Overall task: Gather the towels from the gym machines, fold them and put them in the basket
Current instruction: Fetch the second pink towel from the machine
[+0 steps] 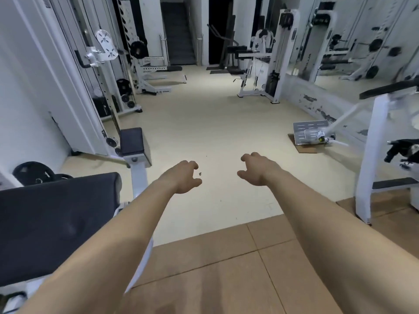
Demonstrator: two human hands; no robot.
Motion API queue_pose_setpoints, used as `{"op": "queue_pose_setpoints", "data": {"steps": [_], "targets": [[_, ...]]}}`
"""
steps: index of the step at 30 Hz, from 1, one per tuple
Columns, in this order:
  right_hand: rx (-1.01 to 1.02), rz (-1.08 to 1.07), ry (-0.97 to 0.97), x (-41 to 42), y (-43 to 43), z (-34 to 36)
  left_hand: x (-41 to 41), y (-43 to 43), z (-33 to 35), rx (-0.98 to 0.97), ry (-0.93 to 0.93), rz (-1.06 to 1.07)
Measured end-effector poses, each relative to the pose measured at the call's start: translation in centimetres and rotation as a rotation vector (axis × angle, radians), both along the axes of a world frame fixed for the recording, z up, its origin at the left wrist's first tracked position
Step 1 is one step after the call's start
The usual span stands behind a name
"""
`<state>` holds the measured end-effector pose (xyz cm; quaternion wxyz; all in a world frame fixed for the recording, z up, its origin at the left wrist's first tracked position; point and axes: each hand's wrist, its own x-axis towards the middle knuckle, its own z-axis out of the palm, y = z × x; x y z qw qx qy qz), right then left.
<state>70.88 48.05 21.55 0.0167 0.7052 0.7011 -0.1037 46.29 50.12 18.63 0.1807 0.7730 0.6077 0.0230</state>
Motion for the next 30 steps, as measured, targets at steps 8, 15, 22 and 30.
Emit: {"op": "queue_pose_setpoints", "data": {"steps": [8, 15, 22, 30], "targets": [[-0.003, 0.103, -0.007, 0.4, 18.9, 0.6, 1.5, 17.3, -0.2, -0.030, -0.005, 0.069], [0.008, 0.271, 0.020, -1.9, 37.9, -1.2, -0.9, 33.0, -2.2, -0.029, 0.028, 0.237], [-0.019, 0.497, 0.038, -8.4, 56.7, 0.4, -6.4, 46.2, -0.6, -0.027, -0.030, 0.483], [-0.068, 0.837, 0.066, -25.4, 70.0, 0.6, -19.0, 52.4, -0.4, -0.038, -0.029, 0.824]]}}
